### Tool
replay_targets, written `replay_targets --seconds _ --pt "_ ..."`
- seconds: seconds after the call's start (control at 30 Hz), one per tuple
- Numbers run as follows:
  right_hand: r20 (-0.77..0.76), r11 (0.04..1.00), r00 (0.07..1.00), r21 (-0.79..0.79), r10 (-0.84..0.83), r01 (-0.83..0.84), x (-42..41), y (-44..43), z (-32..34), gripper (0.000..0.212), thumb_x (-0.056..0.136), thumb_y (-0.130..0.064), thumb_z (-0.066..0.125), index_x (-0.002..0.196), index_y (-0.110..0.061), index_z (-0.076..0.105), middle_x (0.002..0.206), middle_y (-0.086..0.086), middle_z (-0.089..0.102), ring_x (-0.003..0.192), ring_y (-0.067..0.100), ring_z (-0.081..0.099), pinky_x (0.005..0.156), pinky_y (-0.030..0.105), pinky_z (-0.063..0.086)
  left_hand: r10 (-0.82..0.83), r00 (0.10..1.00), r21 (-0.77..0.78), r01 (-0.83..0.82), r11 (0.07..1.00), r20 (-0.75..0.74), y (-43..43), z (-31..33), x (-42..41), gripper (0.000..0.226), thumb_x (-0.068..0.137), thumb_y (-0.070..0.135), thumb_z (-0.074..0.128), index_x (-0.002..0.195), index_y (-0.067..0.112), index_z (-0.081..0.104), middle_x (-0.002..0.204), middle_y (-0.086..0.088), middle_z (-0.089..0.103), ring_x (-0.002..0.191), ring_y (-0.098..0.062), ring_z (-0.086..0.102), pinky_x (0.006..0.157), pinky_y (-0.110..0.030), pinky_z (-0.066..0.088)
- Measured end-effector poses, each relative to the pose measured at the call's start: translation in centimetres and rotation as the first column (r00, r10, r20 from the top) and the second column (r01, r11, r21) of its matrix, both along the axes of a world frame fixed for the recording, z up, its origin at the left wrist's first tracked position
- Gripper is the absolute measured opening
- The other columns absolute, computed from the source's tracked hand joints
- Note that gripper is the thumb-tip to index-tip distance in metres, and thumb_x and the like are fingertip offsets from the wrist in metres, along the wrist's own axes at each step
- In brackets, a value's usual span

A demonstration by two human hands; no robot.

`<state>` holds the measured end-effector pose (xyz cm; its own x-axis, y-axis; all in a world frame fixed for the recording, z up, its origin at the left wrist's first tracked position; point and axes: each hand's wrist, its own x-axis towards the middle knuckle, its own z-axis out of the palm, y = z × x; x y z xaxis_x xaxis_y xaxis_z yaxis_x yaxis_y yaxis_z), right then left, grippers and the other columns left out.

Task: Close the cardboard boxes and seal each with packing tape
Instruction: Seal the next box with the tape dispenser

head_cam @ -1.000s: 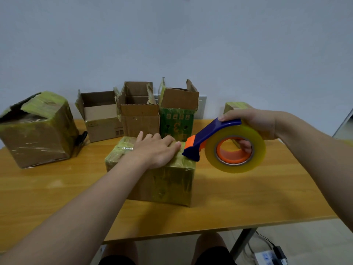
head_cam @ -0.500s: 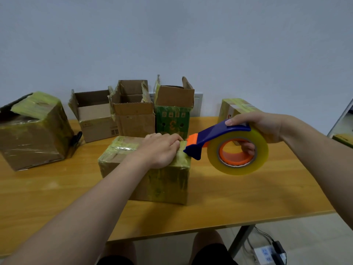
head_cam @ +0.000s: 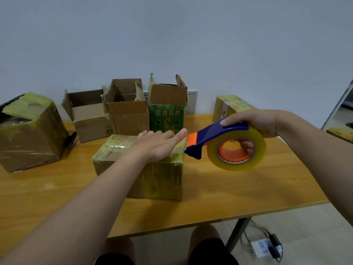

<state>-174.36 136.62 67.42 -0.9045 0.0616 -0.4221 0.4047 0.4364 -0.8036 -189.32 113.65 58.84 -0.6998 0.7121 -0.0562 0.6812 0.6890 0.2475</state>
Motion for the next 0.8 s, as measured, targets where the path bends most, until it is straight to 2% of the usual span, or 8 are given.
replay_targets --seconds 0.1,0.17,0.33,0.5,0.57,0.67,0.73,0.8 --pt "0.011 0.999 1.000 0.049 -0.005 0.005 -0.1 -0.2 0.3 0.042 0.087 -0.049 0.062 0.092 -0.009 0.075 0.066 0.014 0.066 0.049 0.022 0.060 0.055 0.031 0.054 0.037 0.999 -0.005 -0.037 0.999 -0.040 0.3 -0.1 0.6 0.098 0.082 0.086 -0.008 0.136 0.032 0.054 0.133 -0.005 0.062 0.132 -0.032 0.051 0.119 -0.057 0.029" --pt "-0.004 0.997 1.000 0.079 -0.006 0.006 -0.3 -0.4 0.3 0.041 0.090 -0.049 0.061 0.093 -0.010 0.073 0.064 0.009 0.068 0.048 0.020 0.061 0.059 0.032 0.052 0.078 0.994 -0.017 -0.079 0.997 -0.080 0.3 -0.3 0.9 0.090 0.091 0.083 0.000 0.144 0.032 0.050 0.139 -0.005 0.060 0.134 -0.033 0.049 0.117 -0.056 0.031" --pt "-0.046 0.997 0.999 0.081 -0.008 0.012 -0.7 -1.3 0.3 0.037 0.097 -0.044 0.058 0.110 -0.011 0.066 0.063 0.000 0.071 0.047 0.014 0.063 0.054 0.027 0.052 0.115 0.989 -0.048 -0.120 0.992 -0.098 -0.5 -0.4 0.4 0.064 0.103 0.070 0.011 0.142 0.035 0.046 0.140 -0.010 0.057 0.133 -0.035 0.048 0.114 -0.058 0.031" --pt "-0.076 0.999 0.997 0.017 0.029 -0.028 -2.0 -1.9 -1.2 0.064 0.081 -0.054 0.069 0.128 -0.010 0.065 0.079 0.006 0.073 0.053 0.016 0.063 0.057 0.029 0.054 0.151 0.988 -0.146 -0.154 0.977 -0.031 -2.2 0.1 -1.3 0.062 0.098 0.074 0.006 0.137 0.044 0.043 0.140 -0.007 0.055 0.131 -0.034 0.047 0.108 -0.063 0.031" --pt "-0.099 0.999 0.995 -0.014 0.032 -0.034 -2.7 -2.3 -1.6 0.063 0.079 -0.054 0.070 0.124 -0.011 0.067 0.074 0.005 0.072 0.050 0.016 0.062 0.056 0.028 0.053 0.189 0.981 -0.102 -0.184 0.978 0.039 -2.2 0.5 -1.8 0.054 0.100 0.067 0.012 0.131 0.043 0.048 0.135 -0.002 0.057 0.125 -0.030 0.051 0.109 -0.063 0.032" --pt "-0.116 0.997 0.992 -0.046 0.054 -0.060 -3.8 -3.0 -2.1 0.053 0.084 -0.049 0.066 0.119 -0.010 0.066 0.070 0.004 0.071 0.048 0.016 0.060 0.054 0.027 0.053 0.137 0.983 0.094 -0.149 0.984 0.118 -1.7 0.5 -1.6 0.030 0.109 0.036 0.028 0.119 0.037 0.056 0.116 0.003 0.064 0.104 -0.020 0.056 0.106 -0.053 0.039" --pt "-0.117 0.996 0.991 -0.059 0.060 -0.068 -4.4 -3.2 -2.4 0.051 0.086 -0.047 0.064 0.119 -0.008 0.066 0.068 0.003 0.071 0.046 0.015 0.060 0.053 0.027 0.053 0.109 0.989 0.157 -0.124 0.980 0.104 -1.9 0.4 -1.1 0.035 0.113 0.034 0.023 0.116 0.033 0.058 0.107 0.005 0.064 0.102 -0.021 0.058 0.102 -0.049 0.041" --pt "-0.109 0.995 0.992 -0.065 0.065 -0.072 -4.7 -3.2 -2.7 0.047 0.085 -0.046 0.063 0.112 -0.008 0.066 0.065 0.002 0.070 0.045 0.015 0.060 0.051 0.026 0.053 0.109 0.990 0.151 -0.122 0.981 0.091 -2.2 0.3 -0.6 0.046 0.114 0.044 0.013 0.118 0.029 0.057 0.106 0.005 0.064 0.102 -0.022 0.057 0.102 -0.047 0.039"
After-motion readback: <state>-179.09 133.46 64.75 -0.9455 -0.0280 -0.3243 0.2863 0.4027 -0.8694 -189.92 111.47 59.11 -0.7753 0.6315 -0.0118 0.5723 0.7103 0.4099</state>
